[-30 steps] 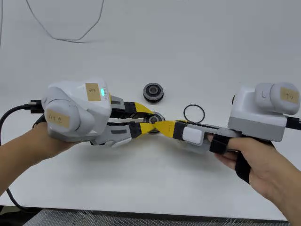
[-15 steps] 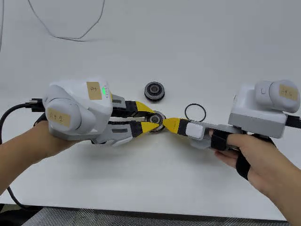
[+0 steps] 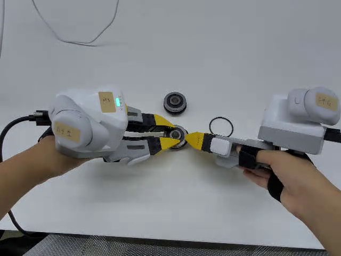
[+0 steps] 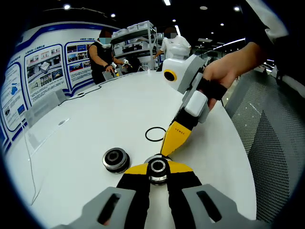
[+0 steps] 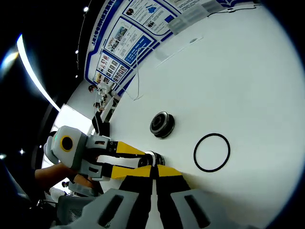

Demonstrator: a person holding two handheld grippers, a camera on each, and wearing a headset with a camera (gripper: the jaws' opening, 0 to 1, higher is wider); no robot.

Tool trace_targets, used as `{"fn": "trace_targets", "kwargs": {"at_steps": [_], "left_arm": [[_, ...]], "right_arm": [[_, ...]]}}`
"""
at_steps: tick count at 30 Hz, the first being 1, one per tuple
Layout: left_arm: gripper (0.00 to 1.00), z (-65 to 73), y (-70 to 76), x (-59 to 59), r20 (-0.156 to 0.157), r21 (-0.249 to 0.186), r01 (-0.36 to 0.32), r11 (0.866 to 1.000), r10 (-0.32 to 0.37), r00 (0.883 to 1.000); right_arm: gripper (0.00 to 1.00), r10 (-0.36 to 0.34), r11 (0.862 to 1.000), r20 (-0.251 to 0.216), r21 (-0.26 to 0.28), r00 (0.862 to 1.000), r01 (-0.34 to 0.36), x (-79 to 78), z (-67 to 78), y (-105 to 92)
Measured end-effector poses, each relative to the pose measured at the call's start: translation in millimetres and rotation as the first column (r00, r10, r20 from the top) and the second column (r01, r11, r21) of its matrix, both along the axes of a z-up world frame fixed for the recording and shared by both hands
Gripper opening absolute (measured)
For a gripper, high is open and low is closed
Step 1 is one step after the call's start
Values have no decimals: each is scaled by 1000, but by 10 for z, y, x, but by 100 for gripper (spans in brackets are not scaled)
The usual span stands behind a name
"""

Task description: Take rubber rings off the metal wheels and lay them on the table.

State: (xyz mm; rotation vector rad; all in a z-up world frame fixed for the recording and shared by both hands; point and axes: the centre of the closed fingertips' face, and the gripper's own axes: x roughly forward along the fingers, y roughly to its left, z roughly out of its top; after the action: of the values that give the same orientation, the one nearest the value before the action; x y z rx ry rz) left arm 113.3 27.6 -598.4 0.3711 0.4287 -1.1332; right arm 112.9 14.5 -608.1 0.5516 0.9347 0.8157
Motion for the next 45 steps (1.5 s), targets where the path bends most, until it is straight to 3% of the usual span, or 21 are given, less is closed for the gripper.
{"fn": "trace_targets", "kwargs": {"at_steps": [8,13,30,45], "left_arm": [[13,3,-1,-2,1,1,-2,1000,2,1000],[13,2,1,0,9,11,3,1000,-3,1000],[12,-27,20,18,10,18,1,1000,-1,1000],[12,-39,26,19,11,20,7,1000,-8,1000]], "right_arm": [[2,-2,1000,-16,2,1000,2,2,2,-7],[1,-27,1000,-63,-8,998,26,-2,-2,-9],[0,-43,999,-58,9,997,44,-19,52,12],[0,-17,1000,-36,11,999,17,-32,78,40]]}}
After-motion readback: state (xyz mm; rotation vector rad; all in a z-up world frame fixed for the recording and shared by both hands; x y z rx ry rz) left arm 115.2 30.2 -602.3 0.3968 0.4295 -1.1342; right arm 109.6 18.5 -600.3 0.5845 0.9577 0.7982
